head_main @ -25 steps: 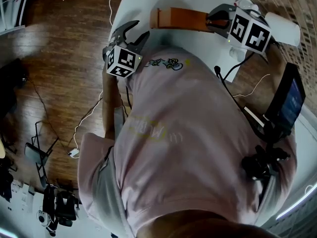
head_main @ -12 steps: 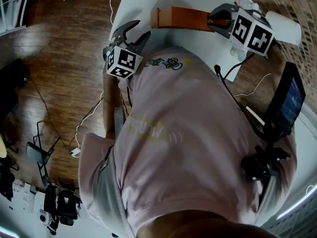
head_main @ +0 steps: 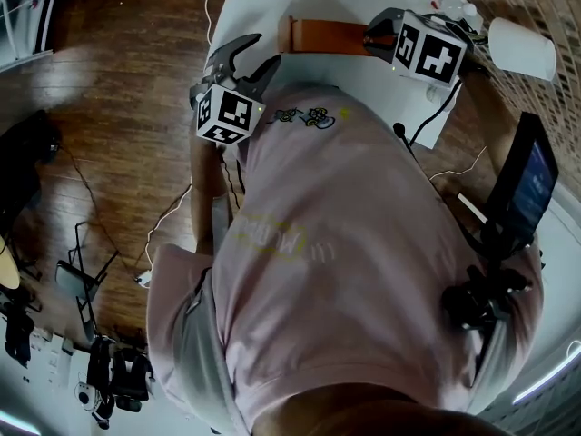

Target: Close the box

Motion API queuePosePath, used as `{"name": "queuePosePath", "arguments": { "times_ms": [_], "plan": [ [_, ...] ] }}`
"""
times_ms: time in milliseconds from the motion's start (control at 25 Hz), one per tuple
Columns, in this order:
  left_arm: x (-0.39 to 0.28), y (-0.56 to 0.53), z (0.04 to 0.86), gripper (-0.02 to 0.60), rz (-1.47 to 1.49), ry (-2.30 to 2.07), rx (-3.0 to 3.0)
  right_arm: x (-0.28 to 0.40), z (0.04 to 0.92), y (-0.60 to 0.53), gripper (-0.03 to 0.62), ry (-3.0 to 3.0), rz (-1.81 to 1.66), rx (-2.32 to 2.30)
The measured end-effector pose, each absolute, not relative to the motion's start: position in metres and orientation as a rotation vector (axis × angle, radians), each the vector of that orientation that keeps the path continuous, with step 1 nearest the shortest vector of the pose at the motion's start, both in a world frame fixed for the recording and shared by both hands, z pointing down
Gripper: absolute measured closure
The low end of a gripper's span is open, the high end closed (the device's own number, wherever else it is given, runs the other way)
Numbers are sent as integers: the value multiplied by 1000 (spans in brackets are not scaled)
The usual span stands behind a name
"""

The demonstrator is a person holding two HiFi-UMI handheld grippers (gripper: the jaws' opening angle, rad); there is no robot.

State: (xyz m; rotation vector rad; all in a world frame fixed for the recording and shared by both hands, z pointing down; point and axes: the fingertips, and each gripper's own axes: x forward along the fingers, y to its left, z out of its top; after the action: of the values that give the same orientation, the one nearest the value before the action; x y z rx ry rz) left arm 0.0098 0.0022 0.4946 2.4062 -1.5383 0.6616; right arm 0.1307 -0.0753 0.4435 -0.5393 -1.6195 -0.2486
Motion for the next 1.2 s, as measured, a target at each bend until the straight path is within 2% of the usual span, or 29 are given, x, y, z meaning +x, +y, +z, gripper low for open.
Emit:
{"name": "queuePosePath", "arguments": {
  "times_ms": [320,360,440,480,560,680,840,880,960,1080,1200],
  "plan": [
    [17,12,498,367,692,-1491,2406,129,510,-71,523,-1564,-167,-524],
    [18,12,496,367,683,-1483,2414,129,511,-73,503,-1576,-153,-521],
    [18,9,492,340,673,-1469,2429,129,512,-76,479,-1609,-121,-523],
    [20,6,487,316,669,-1455,2446,130,509,-77,436,-1629,-106,-519],
    [28,-2,469,245,633,-1412,2511,133,495,-82,421,-1682,-80,-471],
    [52,-25,433,242,644,-1319,2672,149,468,-99,425,-1774,-10,-347],
    [90,-59,417,244,893,-1062,2884,169,439,-112,425,-1922,94,-121],
    [94,-66,417,244,948,-1017,2913,173,437,-116,440,-1962,117,-39],
    [93,-75,417,247,1002,-968,2937,182,438,-125,576,-2068,222,176],
    [84,-73,429,255,990,-932,2892,199,456,-117,591,-2180,505,470],
    [77,-65,447,255,1013,-923,2814,222,494,-98,591,-2095,550,619]
  ]
}}
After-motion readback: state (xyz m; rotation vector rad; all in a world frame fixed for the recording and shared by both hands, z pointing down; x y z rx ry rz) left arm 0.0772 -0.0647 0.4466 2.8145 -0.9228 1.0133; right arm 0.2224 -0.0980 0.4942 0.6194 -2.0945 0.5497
